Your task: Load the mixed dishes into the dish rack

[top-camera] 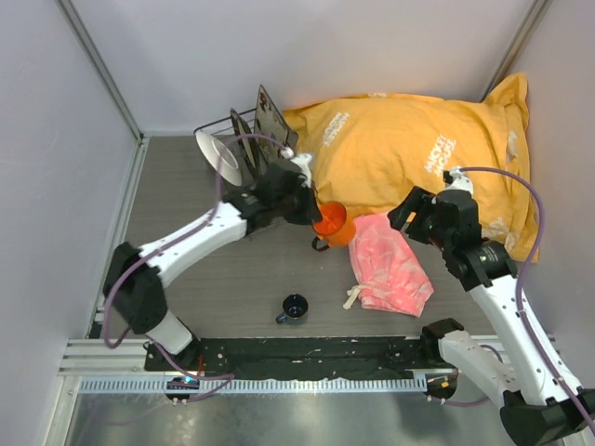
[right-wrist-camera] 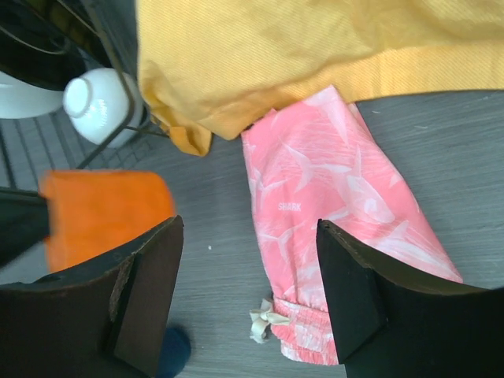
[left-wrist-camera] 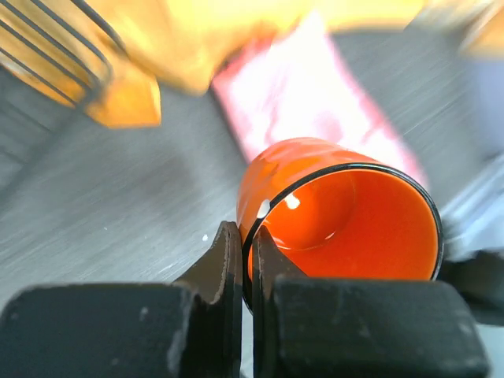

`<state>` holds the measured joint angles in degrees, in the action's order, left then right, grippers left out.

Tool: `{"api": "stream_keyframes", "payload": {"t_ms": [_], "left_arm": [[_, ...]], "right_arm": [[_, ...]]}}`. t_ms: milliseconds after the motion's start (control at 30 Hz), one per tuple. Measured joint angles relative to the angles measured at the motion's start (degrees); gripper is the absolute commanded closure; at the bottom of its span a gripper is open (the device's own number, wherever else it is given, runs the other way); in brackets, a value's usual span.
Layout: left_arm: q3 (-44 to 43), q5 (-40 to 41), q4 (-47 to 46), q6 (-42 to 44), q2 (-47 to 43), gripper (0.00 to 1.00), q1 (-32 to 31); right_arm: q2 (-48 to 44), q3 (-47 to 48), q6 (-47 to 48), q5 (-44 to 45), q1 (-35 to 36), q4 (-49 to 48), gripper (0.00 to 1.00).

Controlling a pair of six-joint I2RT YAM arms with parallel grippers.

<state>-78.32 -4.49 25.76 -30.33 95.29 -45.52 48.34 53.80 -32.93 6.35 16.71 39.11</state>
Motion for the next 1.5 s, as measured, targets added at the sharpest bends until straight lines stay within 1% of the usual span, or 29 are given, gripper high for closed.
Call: {"api": "stream_keyframes", "payload": {"t_ms": [67, 133, 200, 267, 367, 467, 600, 733, 967, 1167, 1267, 1500], "left_arm": [[3.2, -3.2, -3.6, -3.7, -7.3, 1.0, 4.0], [6.0, -5.9, -8.3, -7.4, -14.1, 1.0, 9.4], [7.9, -7.3, -12.4, -10.5, -18.6, 1.0, 14.1], [10.0, -8.5, -17.4, -14.6, -22.1, 1.0, 18.1], [13.8, -11.8, -25.0, -20.3, -24.6, 1.0, 20.8], [18.1, -15.6, -31.3, -26.2, -24.7, 1.0, 21.3], [21.9, -18.6, -34.9, -31.2, -24.6, 1.0, 21.3], [22.6, -20.3, -38.4, -34.9, -24.6, 1.0, 21.3], [22.6, -22.6, -47.2, -41.0, -24.3, 1.0, 21.4], [22.7, -23.7, -49.8, -43.2, -23.4, 1.0, 21.4], [22.8, -24.1, -50.4, -43.5, -23.0, 1.0, 21.4], [23.9, -24.3, -50.4, -44.3, -22.9, 1.0, 21.4]], "right_arm": [[-2.6, 0.0, 0.0, -0.4, 0.0, -1.0, 0.25], [-4.7, 0.0, 0.0, -1.9, 0.0, -2.7, 0.25], [-6.2, -0.3, -0.4, -4.7, -0.1, -5.5, 0.26], [-7.7, -1.7, -1.6, -10.0, -0.1, -10.8, 0.26], [-8.5, -5.1, -5.1, -19.5, -0.1, -20.6, 0.26], [-6.7, -8.4, -10.8, -27.9, -0.1, -32.1, 0.26], [-2.0, -12.8, -18.6, -35.6, -0.1, -47.5, 0.27], [4.0, -14.2, -24.2, -40.7, -0.1, -56.9, 0.28], [5.7, -14.2, -26.6, -45.6, 0.0, -64.7, 0.31], [7.6, -13.7, -27.2, -48.2, 0.9, -68.3, 0.31], [10.4, -12.6, -27.0, -48.5, 3.0, -69.1, 0.32], [17.0, -7.6, -22.8, -46.2, 12.1, -68.6, 0.36]]}}
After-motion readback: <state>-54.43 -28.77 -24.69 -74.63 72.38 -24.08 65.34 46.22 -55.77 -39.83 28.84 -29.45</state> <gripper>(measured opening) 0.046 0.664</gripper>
